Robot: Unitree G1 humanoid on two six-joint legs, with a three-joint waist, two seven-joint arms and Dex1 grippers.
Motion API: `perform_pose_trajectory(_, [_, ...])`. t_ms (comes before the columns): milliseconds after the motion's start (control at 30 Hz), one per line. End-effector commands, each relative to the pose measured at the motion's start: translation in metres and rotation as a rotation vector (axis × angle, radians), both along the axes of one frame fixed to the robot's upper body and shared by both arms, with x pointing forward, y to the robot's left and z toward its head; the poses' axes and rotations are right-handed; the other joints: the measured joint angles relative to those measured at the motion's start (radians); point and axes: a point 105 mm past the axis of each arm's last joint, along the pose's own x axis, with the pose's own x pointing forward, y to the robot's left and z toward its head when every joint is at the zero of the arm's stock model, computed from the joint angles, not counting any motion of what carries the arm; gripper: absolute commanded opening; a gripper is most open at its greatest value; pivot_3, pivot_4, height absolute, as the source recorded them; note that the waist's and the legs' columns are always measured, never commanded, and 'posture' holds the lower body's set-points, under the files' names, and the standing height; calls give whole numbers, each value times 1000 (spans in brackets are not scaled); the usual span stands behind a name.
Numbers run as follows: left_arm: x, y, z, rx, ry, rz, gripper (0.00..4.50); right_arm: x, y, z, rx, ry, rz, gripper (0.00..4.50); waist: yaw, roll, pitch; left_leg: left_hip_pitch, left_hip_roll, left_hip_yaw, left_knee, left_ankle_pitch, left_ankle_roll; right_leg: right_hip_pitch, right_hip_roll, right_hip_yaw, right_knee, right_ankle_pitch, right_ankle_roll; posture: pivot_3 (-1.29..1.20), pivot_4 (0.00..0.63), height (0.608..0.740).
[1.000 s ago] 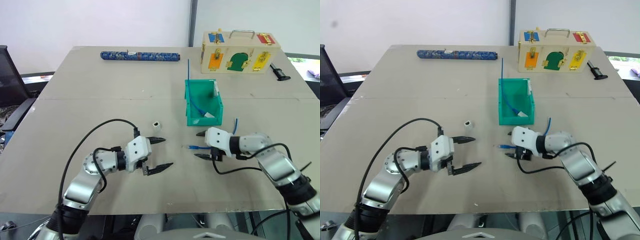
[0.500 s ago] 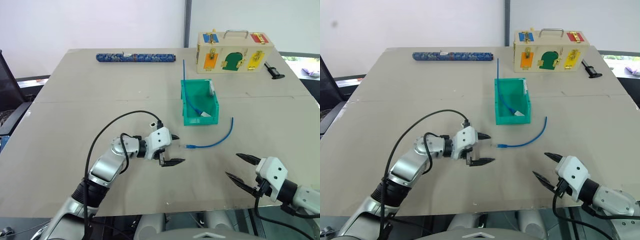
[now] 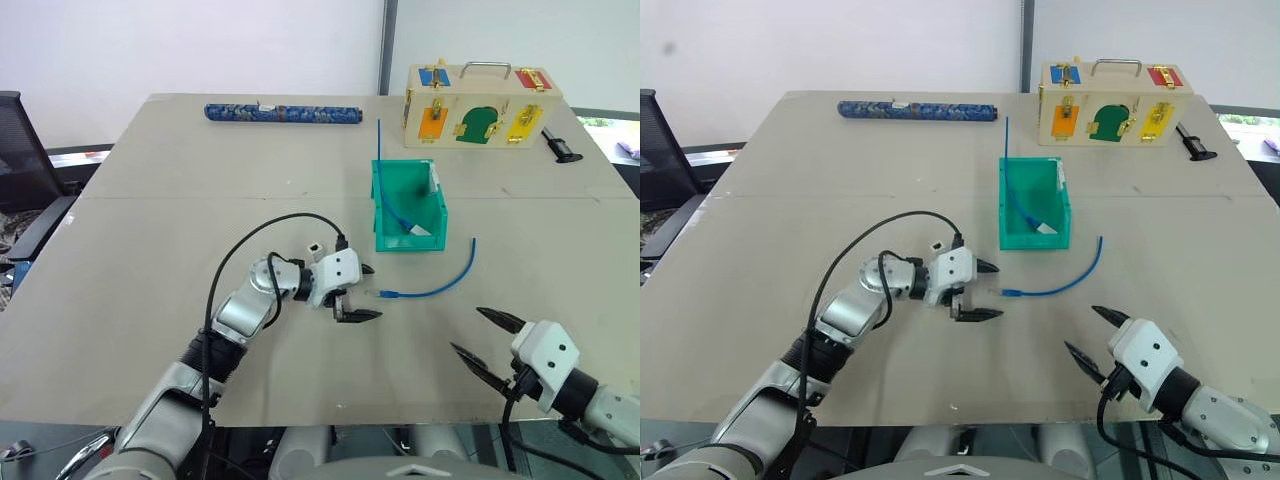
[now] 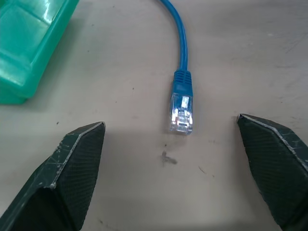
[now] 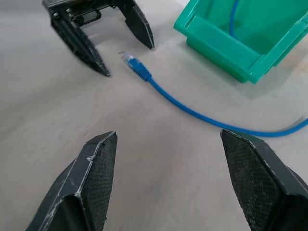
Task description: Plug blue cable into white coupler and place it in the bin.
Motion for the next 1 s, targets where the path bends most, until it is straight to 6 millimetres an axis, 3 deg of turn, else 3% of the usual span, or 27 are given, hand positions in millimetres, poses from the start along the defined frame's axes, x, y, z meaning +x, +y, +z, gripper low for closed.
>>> perform_pose_trajectory(33, [-1, -2, -7, 36, 6, -23, 2762, -3, 5, 6, 0, -35, 27, 3359, 0, 0, 0, 0, 0, 0, 0, 0, 0, 0, 0, 0, 0, 0, 0, 0, 150, 740])
perform_pose_trajectory(233, [-1, -3, -4, 40, -8, -42, 260, -1, 6, 3, 2, -38, 29, 3359, -1, 0, 0, 0, 0, 0, 0, 0, 0, 0, 0, 0, 0, 0, 0, 0, 150, 740])
perform_pose_trajectory(267, [-1, -3, -3, 39, -13, -44, 26, 0, 6, 3, 3, -38, 29, 3359, -1, 0, 0, 0, 0, 0, 0, 0, 0, 0, 0, 0, 0, 0, 0, 0, 150, 740])
perform_pose_trajectory(333, [-4, -5, 3, 6, -29, -66, 26, 0, 7, 1, 26, -26, 22, 3359, -1, 0, 0, 0, 0, 0, 0, 0, 0, 0, 0, 0, 0, 0, 0, 0, 150, 740])
perform_pose_trajectory(433, [-7, -8, 29, -124, -85, -93, 26, 5, 11, 3, 150, 27, -16, 3359, -2, 0, 0, 0, 1, -1, 0, 0, 0, 0, 0, 0, 0, 1, -1, 0, 150, 740])
perform_pose_trajectory(733, [-4, -11, 111, -425, -362, -82, 26, 29, 45, 38, 611, 99, -17, 3359, -4, 0, 0, 0, 4, -5, 0, 0, 0, 0, 0, 0, 0, 3, -3, 0, 150, 740])
perform_pose_trajectory(1000, [0, -15, 128, -455, -545, -65, 26, 65, 69, 77, 955, 107, -2, 3359, -11, 0, 0, -1, 0, -5, 0, 0, 0, -1, 0, 0, 0, 3, -3, 0, 150, 740])
